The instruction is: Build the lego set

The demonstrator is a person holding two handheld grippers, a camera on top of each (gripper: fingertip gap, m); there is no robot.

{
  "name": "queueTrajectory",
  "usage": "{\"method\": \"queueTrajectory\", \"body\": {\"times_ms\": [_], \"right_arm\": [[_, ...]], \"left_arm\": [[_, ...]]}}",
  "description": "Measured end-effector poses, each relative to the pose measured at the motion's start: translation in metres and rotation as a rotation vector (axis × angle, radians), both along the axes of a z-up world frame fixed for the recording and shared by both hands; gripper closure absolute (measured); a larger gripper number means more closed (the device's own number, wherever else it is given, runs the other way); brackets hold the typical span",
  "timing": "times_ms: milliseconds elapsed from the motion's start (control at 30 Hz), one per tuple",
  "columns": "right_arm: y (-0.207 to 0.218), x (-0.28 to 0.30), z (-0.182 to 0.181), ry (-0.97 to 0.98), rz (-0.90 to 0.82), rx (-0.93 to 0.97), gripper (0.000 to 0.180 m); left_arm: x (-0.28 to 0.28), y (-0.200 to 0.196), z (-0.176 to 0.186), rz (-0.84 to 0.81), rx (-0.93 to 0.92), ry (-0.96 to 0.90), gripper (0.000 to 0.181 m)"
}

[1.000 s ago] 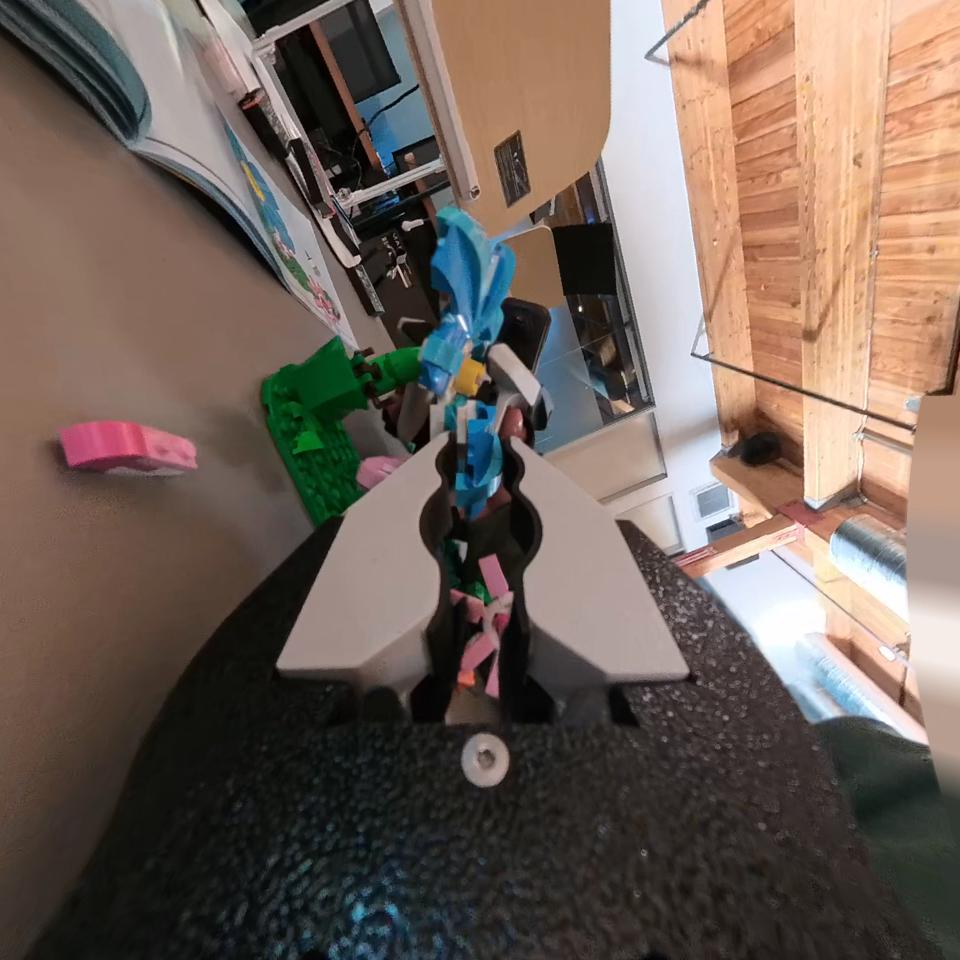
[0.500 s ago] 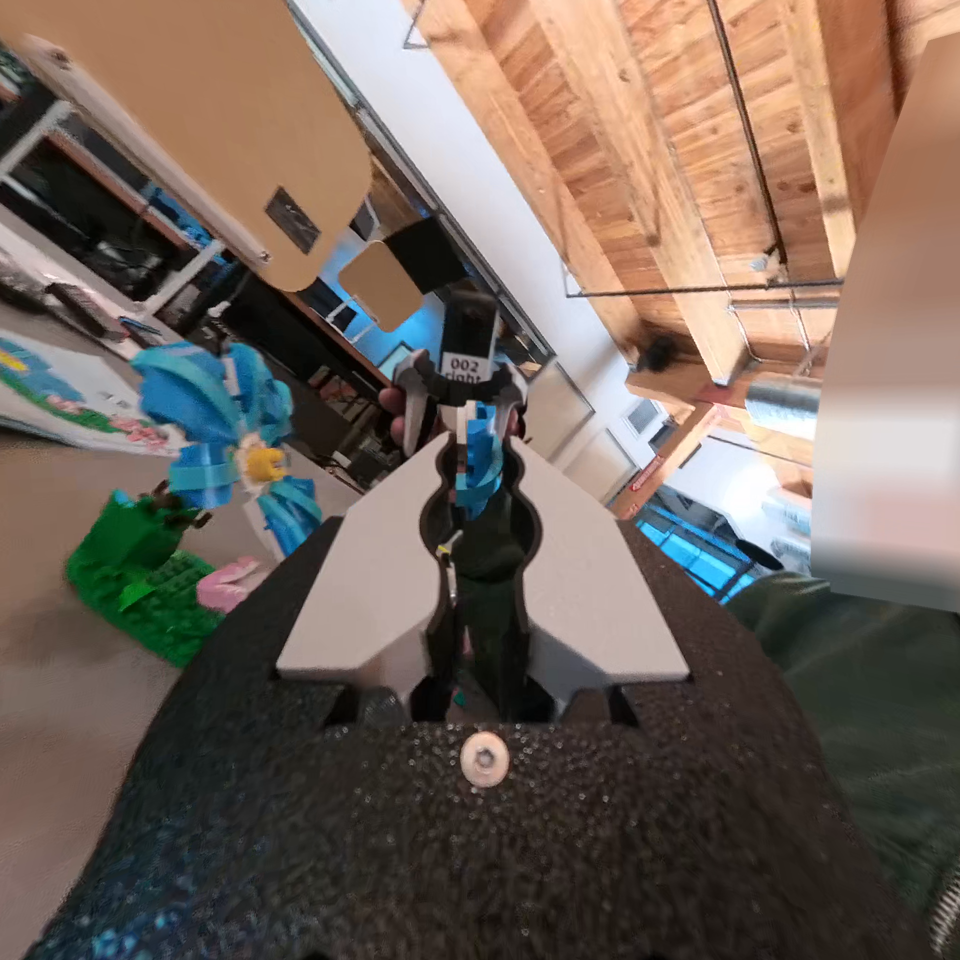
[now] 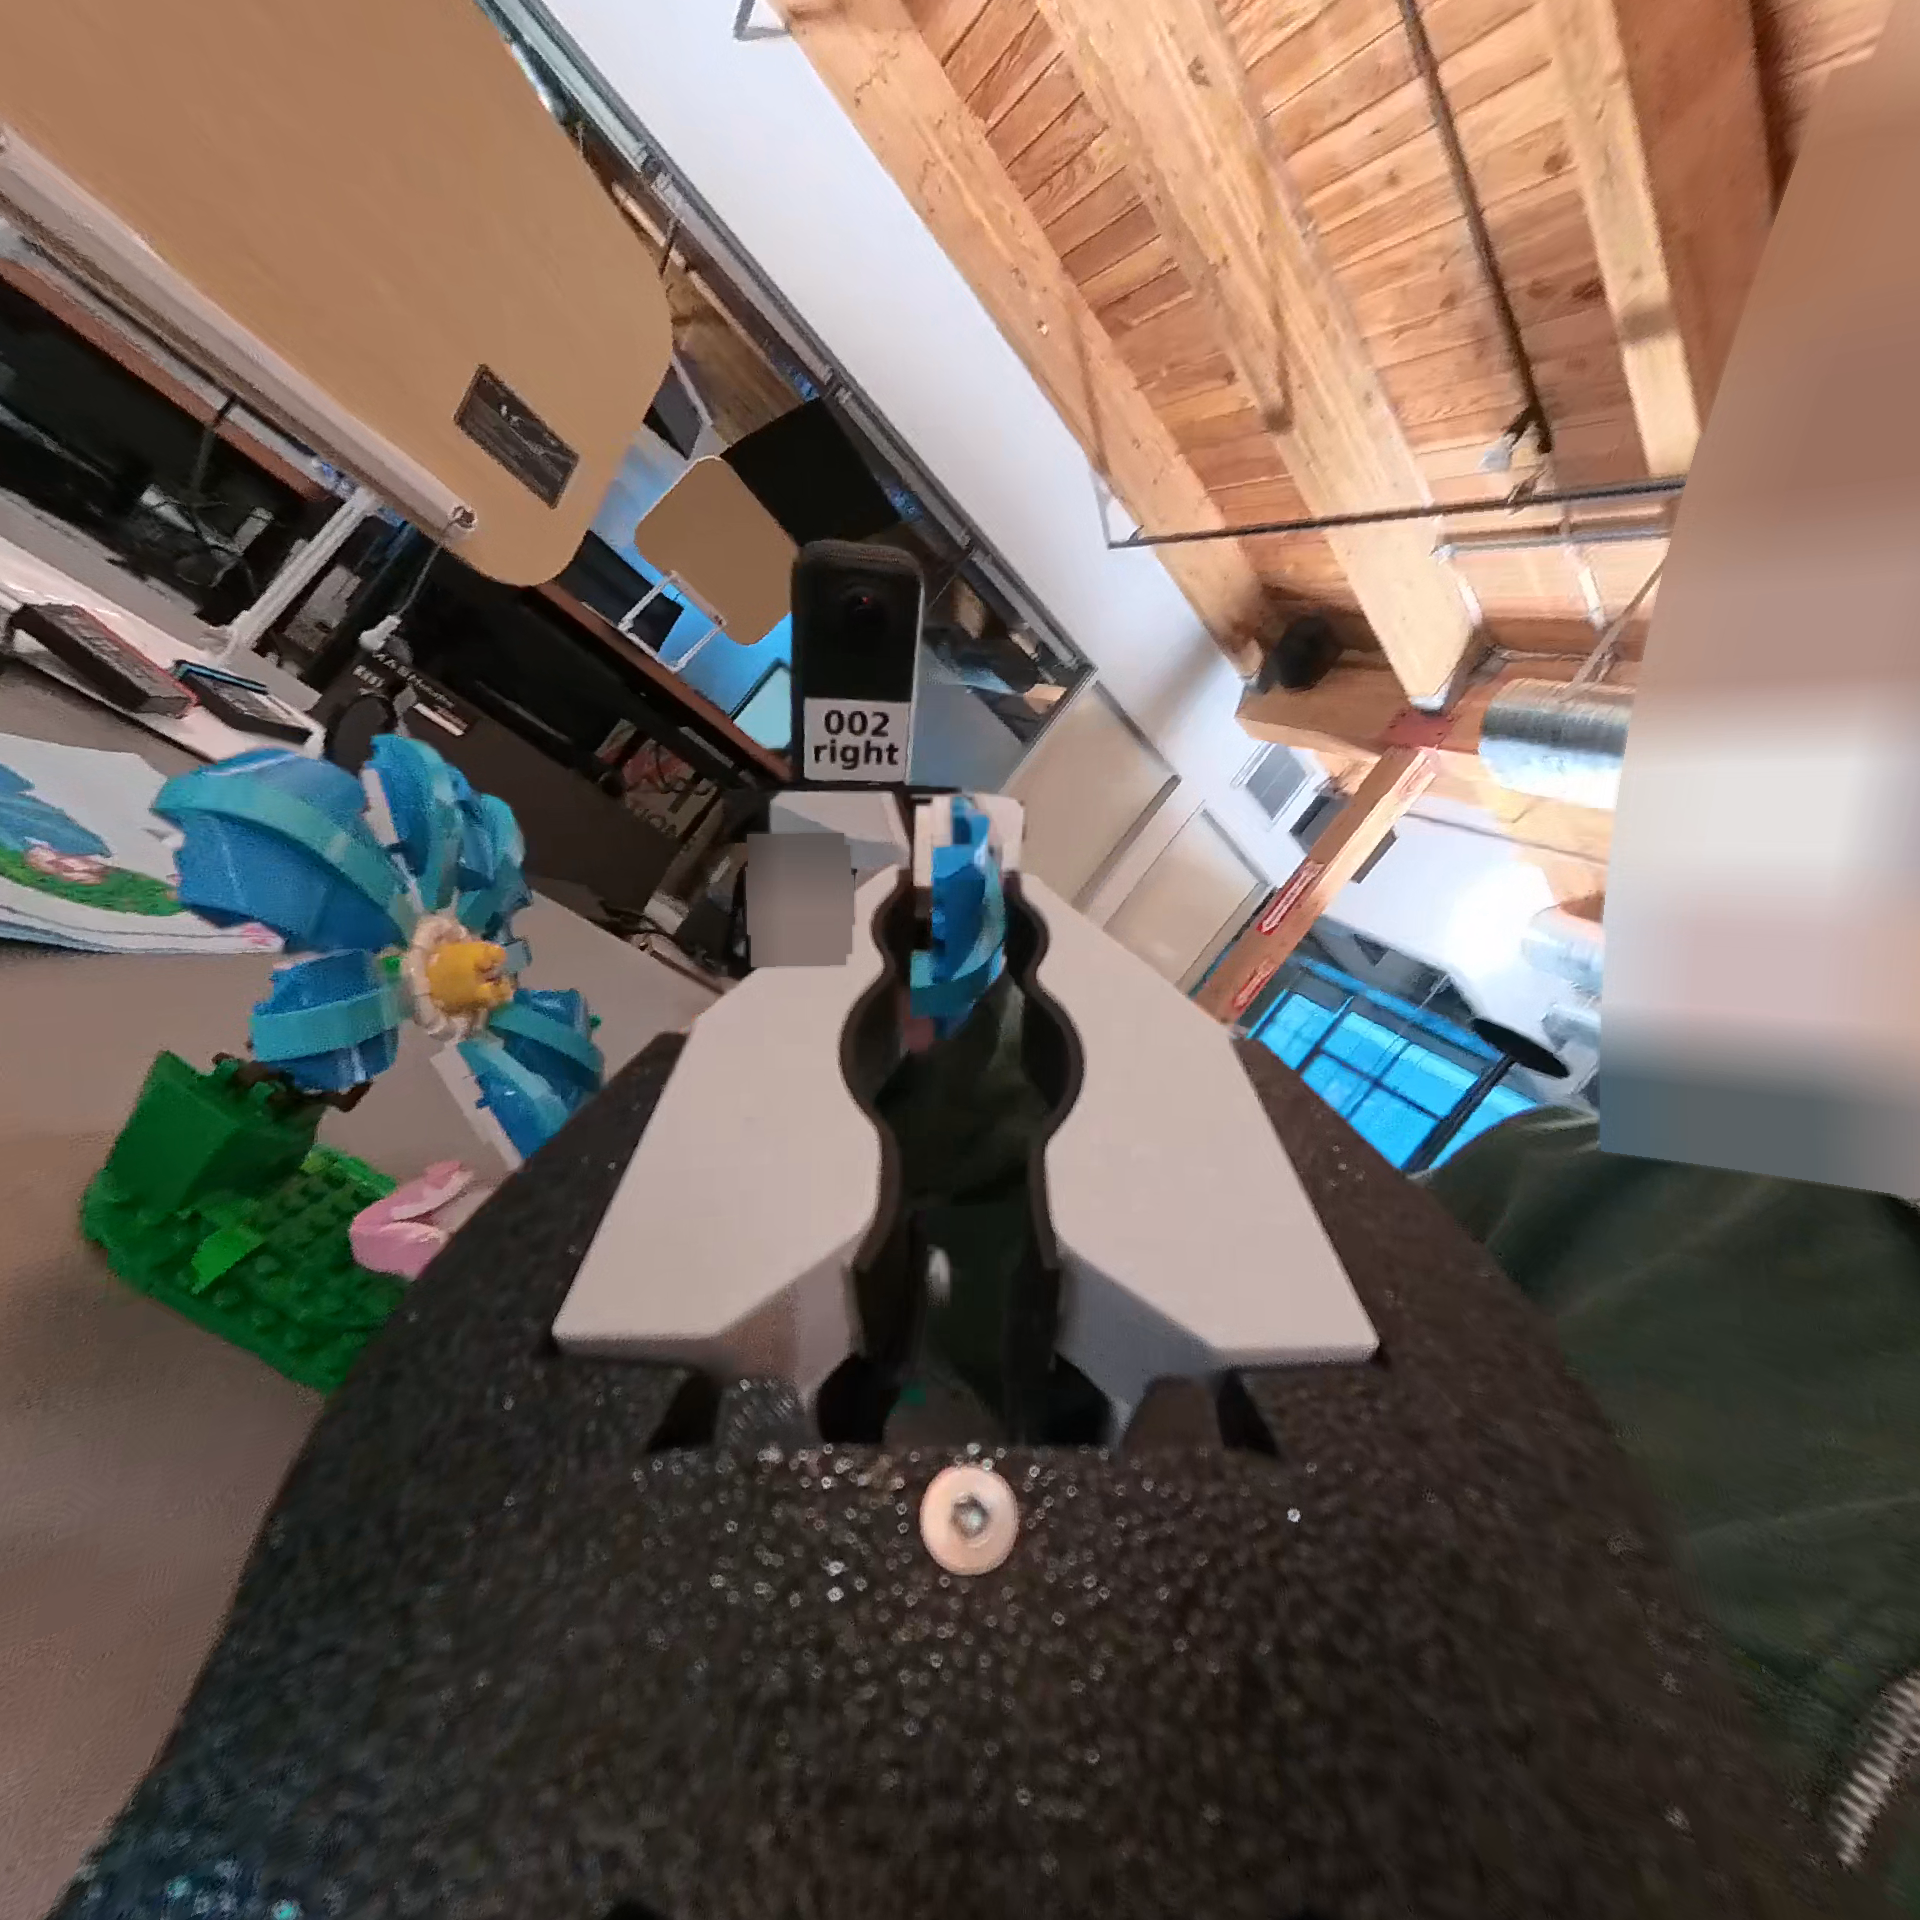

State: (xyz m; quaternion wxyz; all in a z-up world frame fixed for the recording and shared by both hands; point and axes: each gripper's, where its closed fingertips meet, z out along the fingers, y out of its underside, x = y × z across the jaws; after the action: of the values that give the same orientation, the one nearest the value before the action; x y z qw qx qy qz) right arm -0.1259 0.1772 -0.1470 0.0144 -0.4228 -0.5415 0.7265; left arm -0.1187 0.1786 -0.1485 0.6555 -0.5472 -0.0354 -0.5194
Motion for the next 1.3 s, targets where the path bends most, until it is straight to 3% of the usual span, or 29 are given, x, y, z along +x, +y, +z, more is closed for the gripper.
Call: {"method": "queueTrajectory", "body": {"times_ms": [200,333,567,600,700,767,833,933,1033,1300], "right_arm": [[0.014,-0.003,0.003,0.020,-0.032,-0.097,0.169],[0.011,-0.004,0.002,0.023,-0.001,-0.135,0.169],[0.009,-0.004,-0.002,0.039,0.020,-0.128,0.168],[0.012,-0.003,-0.001,0.055,0.010,-0.100,0.161],[0.054,-0.006,-0.003,0.109,-0.212,0.073,0.132],[0.097,-0.005,-0.010,0.120,-0.416,0.219,0.124],[0.123,-0.003,-0.022,0.066,-0.487,0.295,0.114],[0.135,-0.006,-0.049,-0.070,-0.428,0.293,0.102],[0.127,-0.012,-0.076,-0.178,-0.276,0.238,0.101],[0.094,-0.026,-0.098,-0.199,-0.008,0.164,0.116]], "left_arm": [[-0.003,-0.001,-0.006,-0.017,-0.034,-0.010,0.150],[-0.002,0.000,-0.005,-0.043,-0.002,-0.084,0.167],[-0.005,-0.001,-0.007,-0.052,0.020,-0.171,0.168],[-0.007,0.000,-0.010,-0.033,0.001,-0.176,0.168],[-0.014,0.002,-0.026,0.032,-0.085,-0.190,0.169],[-0.018,0.004,-0.039,0.081,-0.159,-0.206,0.169],[-0.022,0.006,-0.050,0.120,-0.216,-0.214,0.169],[-0.021,0.011,-0.063,0.135,-0.277,-0.220,0.170],[-0.019,0.015,-0.074,0.147,-0.324,-0.213,0.170],[-0.019,0.026,-0.091,0.170,-0.420,-0.174,0.170]]}}
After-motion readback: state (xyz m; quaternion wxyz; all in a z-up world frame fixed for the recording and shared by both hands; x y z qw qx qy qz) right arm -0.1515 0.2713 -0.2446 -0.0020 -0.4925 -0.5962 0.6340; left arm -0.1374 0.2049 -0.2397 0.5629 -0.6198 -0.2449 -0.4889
